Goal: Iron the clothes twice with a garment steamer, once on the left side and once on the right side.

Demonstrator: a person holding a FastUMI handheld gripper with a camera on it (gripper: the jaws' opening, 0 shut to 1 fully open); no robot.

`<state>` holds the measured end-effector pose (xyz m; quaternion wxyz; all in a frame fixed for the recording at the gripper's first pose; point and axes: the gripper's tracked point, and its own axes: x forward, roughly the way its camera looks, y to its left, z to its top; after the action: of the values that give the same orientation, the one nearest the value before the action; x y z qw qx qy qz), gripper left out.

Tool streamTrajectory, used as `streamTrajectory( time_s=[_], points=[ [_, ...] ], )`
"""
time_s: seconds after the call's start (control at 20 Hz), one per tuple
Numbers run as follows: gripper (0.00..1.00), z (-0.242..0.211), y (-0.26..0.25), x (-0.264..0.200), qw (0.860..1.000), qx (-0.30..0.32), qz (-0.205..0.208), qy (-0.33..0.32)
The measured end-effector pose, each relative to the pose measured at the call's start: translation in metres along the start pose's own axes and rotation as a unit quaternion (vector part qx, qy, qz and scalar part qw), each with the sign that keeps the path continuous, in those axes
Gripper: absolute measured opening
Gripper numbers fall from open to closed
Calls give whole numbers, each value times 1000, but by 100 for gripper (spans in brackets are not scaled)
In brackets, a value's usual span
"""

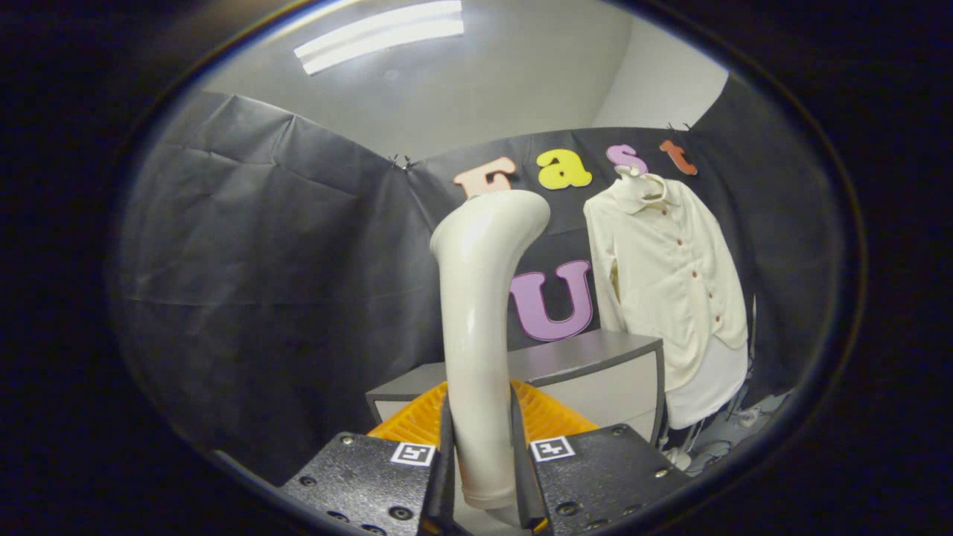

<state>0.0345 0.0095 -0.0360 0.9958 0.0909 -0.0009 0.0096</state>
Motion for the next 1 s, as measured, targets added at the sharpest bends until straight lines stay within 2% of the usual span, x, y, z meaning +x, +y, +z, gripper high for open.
streamTrajectory(
  time_s=[0.1,0.35,0.5,0.75,1.0],
  points=[
    [32,-2,19,-1,1000,-15,-8,4],
    [32,12,49,10,991,-134,-16,-10],
    [32,21,65,8,993,-118,-1,-10],
    [32,23,29,5,995,-83,-47,15],
    [32,29,22,0,993,-101,-62,-7]
  ],
)
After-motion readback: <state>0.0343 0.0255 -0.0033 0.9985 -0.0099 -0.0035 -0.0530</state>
